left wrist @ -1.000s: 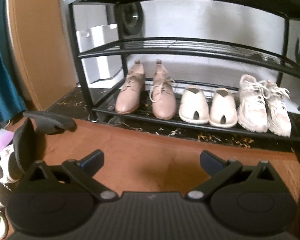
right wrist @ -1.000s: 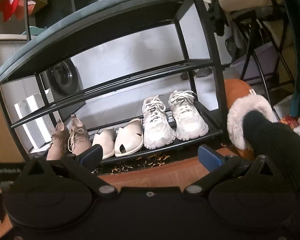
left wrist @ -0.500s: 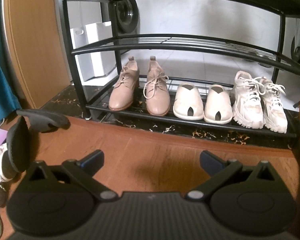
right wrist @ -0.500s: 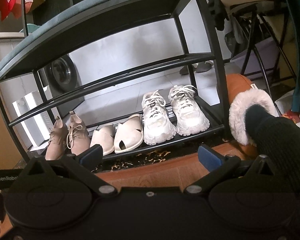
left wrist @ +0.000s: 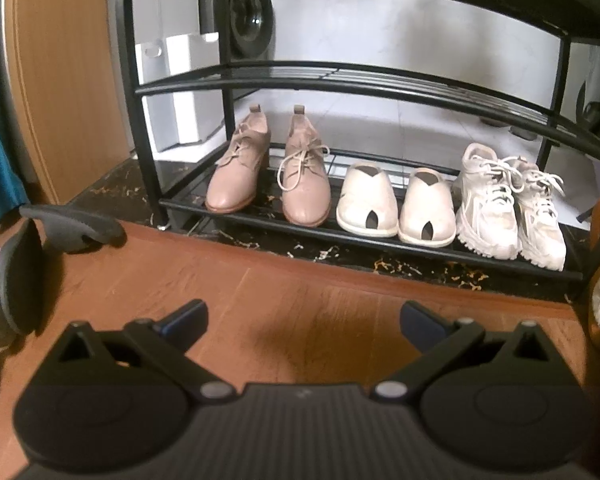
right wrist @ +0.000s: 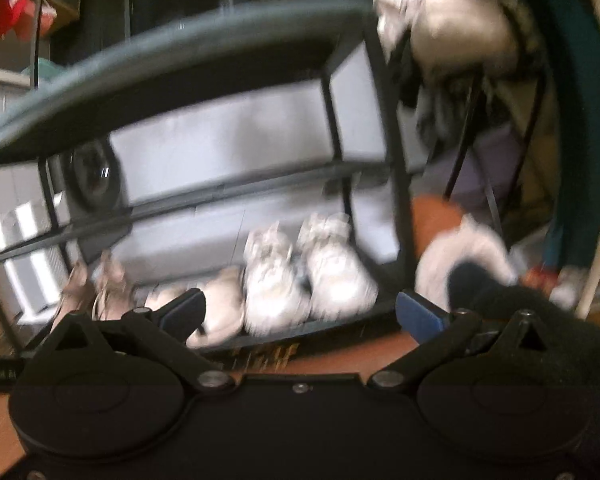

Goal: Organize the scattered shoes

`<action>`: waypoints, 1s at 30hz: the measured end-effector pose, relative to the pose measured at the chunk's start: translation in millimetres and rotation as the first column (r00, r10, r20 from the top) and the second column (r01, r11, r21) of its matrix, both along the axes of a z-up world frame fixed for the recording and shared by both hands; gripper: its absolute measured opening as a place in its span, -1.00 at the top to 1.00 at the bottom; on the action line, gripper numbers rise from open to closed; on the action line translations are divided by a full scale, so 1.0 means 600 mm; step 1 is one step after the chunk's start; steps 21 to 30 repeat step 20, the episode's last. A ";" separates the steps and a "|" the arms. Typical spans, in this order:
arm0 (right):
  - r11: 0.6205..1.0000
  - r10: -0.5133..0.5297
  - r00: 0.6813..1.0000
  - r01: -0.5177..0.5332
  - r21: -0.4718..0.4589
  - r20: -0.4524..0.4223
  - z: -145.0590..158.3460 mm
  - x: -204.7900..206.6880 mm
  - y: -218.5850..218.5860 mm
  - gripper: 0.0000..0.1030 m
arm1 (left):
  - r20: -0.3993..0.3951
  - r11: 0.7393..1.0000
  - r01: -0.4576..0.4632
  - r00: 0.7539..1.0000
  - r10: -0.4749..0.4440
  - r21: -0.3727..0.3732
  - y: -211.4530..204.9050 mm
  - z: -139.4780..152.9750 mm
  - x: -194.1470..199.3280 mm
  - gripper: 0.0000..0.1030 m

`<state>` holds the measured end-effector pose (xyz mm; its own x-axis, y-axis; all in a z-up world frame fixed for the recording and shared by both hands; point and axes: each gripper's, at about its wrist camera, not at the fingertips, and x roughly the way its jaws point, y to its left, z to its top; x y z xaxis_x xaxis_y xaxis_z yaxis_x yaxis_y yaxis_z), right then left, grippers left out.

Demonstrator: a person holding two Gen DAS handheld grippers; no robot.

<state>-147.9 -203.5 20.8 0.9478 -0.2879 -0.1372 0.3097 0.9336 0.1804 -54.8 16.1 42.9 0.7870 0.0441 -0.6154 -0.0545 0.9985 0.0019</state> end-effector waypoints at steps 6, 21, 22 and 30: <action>0.999 0.036 0.999 -0.036 -0.028 -0.005 0.000 -0.004 0.009 -1.00 | -0.001 1.000 0.013 1.000 -0.013 0.004 -0.004 0.001 -0.001 -0.99; 0.999 0.045 0.999 -0.045 -0.015 -0.028 0.000 -0.001 0.010 -1.00 | -0.013 1.000 0.009 1.000 -0.009 -0.011 0.001 0.000 0.002 -0.99; 0.999 0.045 0.999 -0.045 -0.015 -0.028 0.000 -0.001 0.010 -1.00 | -0.013 1.000 0.009 1.000 -0.009 -0.011 0.001 0.000 0.002 -0.99; 0.999 0.045 0.999 -0.045 -0.015 -0.028 0.000 -0.001 0.010 -1.00 | -0.013 1.000 0.009 1.000 -0.009 -0.011 0.001 0.000 0.002 -0.99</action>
